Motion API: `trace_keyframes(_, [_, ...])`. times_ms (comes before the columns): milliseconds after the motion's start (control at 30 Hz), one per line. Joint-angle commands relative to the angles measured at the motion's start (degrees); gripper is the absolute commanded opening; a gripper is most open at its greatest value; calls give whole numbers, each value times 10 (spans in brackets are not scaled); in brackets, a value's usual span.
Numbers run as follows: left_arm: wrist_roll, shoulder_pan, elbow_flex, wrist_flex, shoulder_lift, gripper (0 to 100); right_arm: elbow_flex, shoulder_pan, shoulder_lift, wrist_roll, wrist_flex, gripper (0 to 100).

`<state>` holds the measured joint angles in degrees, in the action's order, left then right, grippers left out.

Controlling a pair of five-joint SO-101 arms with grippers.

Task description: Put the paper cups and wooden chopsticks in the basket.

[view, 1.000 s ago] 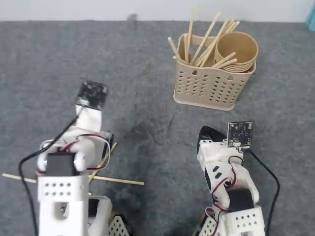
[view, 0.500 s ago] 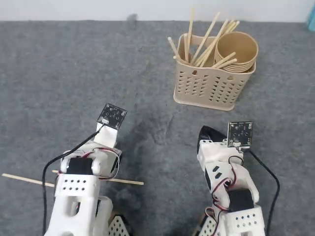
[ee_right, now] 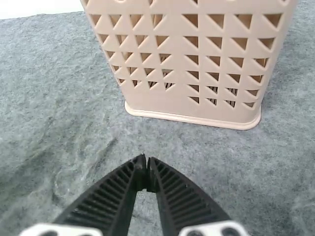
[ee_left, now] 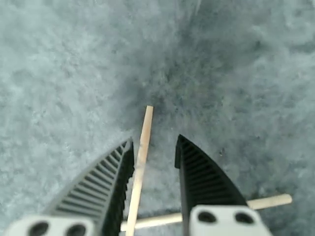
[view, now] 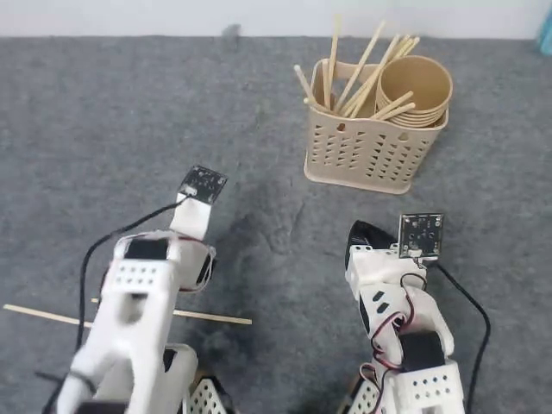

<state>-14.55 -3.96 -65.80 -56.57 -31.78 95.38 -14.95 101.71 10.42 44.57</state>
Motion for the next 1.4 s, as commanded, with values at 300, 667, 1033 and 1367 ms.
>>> trace_keyframes(300, [-3,3,80,69,185,63,12,1,-3,-11,5,12])
trace_keyframes(667, [-3,-2,81,64,141,13,12,1,-3,-11,5,13])
trace_keyframes(1033, [-3,-2,258,-172,-54,13,12,1,-3,-11,4,13])
trace_keyframes(1367, [0,-2,320,-212,-120,13,12,2,-2,-11,4,13])
